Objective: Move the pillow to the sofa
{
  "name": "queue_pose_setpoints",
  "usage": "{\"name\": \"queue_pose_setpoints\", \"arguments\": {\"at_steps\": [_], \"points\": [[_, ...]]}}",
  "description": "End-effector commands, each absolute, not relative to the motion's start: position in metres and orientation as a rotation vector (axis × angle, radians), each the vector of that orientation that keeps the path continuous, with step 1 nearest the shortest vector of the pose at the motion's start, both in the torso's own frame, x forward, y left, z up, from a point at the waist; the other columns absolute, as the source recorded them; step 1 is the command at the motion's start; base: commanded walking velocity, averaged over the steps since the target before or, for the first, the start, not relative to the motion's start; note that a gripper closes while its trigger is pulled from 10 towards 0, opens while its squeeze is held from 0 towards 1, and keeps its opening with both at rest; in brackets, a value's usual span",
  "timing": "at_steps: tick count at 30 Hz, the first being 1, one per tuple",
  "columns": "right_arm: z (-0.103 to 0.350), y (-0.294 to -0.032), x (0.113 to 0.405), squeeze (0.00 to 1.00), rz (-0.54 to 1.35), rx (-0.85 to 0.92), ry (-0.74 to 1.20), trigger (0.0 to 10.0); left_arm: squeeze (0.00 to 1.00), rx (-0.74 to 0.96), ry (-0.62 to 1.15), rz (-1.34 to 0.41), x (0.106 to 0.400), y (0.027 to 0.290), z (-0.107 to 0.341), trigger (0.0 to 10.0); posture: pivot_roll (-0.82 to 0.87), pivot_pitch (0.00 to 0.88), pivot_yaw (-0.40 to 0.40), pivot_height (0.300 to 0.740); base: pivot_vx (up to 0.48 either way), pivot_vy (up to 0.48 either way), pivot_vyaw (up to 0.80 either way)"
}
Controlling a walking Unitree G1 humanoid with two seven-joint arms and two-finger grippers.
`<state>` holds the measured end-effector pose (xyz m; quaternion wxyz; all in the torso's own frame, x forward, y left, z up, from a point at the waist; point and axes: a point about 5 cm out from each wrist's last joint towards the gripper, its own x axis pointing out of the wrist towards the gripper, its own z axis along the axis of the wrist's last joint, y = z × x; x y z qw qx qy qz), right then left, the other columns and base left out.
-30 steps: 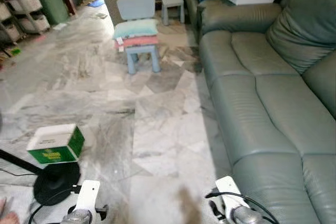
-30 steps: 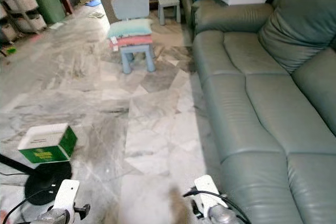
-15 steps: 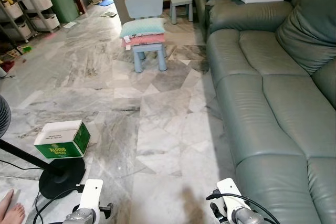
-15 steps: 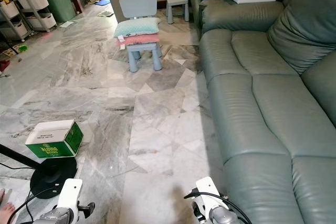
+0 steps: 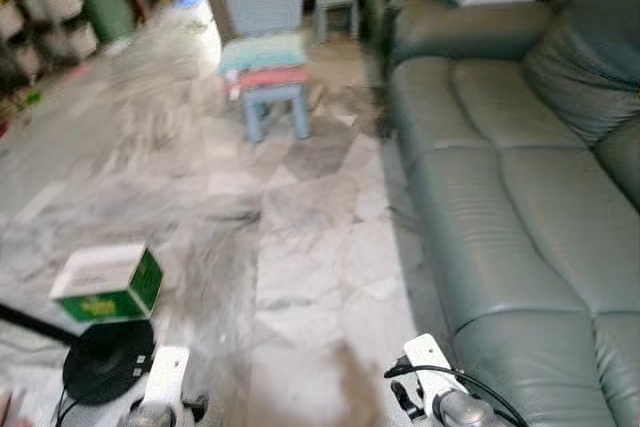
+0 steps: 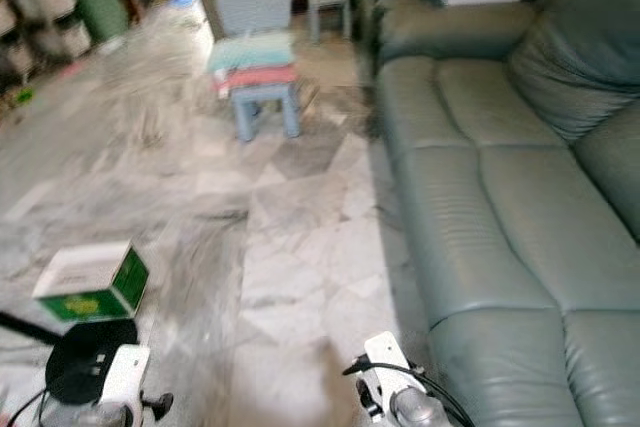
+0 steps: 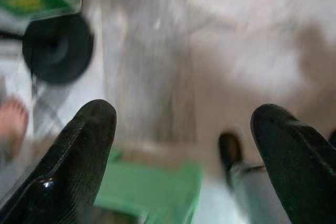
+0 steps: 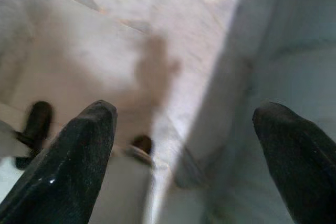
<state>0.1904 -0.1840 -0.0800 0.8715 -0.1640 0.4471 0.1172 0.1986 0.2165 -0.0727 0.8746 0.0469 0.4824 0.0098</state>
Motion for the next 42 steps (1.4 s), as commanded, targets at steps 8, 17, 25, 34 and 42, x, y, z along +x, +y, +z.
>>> {"name": "queue_pose_setpoints", "arguments": {"at_steps": [8,17,25,34,42], "points": [[-0.078,-0.182,0.195,0.0,0.252,-0.344,0.914,10.0,0.0,0.096,1.043,0.024,0.188,0.222,-0.077,10.0,-0.03,0.0,0.083,0.74,0.413,0.21,0.0],[-0.076,-0.177,0.199,0.0,0.274,-0.35,0.887,10.0,0.0,0.099,1.047,0.022,0.187,0.221,-0.078,10.0,-0.03,0.0,0.081,0.74,0.414,0.242,0.0],[-0.069,-0.155,0.213,0.0,0.31,-0.345,0.827,10.0,0.0,0.103,1.052,0.021,0.186,0.221,-0.078,10.0,-0.03,0.0,0.081,0.74,0.412,0.244,0.0],[-0.059,-0.135,0.229,0.0,0.334,-0.341,0.776,10.0,0.0,0.115,1.055,0.016,0.186,0.222,-0.078,10.0,-0.03,0.0,0.08,0.74,0.413,0.242,0.0],[-0.06,-0.13,0.228,0.0,0.34,-0.349,0.781,10.0,0.0,0.115,1.052,0.018,0.186,0.222,-0.078,10.0,-0.03,0.0,0.078,0.74,0.412,0.243,0.0]]}}
